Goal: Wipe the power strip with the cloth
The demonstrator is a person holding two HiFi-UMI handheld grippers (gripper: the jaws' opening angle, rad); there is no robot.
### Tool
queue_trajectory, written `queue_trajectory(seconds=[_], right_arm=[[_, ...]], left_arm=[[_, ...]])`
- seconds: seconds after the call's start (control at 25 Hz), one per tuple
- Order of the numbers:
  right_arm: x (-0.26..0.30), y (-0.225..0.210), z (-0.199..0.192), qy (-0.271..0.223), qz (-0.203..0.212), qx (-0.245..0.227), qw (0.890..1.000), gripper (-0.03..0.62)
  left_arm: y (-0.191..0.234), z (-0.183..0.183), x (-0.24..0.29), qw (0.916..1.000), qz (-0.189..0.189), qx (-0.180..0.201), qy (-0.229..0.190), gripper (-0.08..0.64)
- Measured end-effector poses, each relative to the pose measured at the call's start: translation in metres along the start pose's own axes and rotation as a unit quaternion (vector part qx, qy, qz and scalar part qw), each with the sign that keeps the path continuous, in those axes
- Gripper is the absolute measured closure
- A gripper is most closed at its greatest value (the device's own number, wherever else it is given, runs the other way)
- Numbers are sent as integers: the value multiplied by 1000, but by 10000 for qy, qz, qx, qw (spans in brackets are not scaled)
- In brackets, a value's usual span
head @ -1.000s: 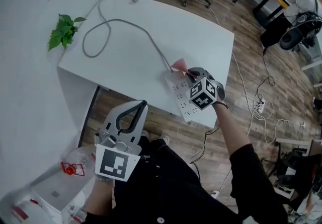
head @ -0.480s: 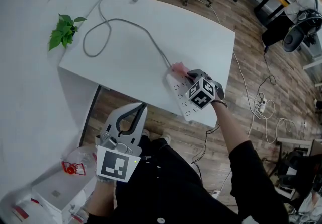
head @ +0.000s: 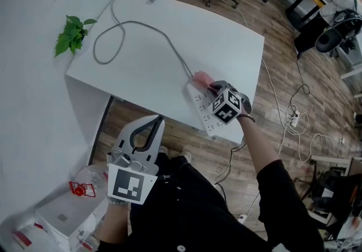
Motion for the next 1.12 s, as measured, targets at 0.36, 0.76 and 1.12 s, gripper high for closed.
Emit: queue_trajectory(seconds=[0.36, 0.76, 1.12], right_arm=[[-14, 12, -12, -67, 196, 163, 9997, 541], [-36, 33, -36, -90, 342, 370, 9987, 541], [-57, 52, -60, -93, 383, 682, 9969, 541]], left_arm=[[-12, 6, 10, 9997, -218, 9, -82, 546], [-29, 14, 23, 9983, -535, 80, -222, 546], [-43, 19, 31, 9960, -835, 140, -297, 546]])
Point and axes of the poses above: the fingertips, and each gripper's own axes: x forward along the fingers, y to its left, z out of its top, the point moved 3 cm from there along -x, backward along the fingers, and after that the axes turned 1 degree about -z, right-handed, at the moved point
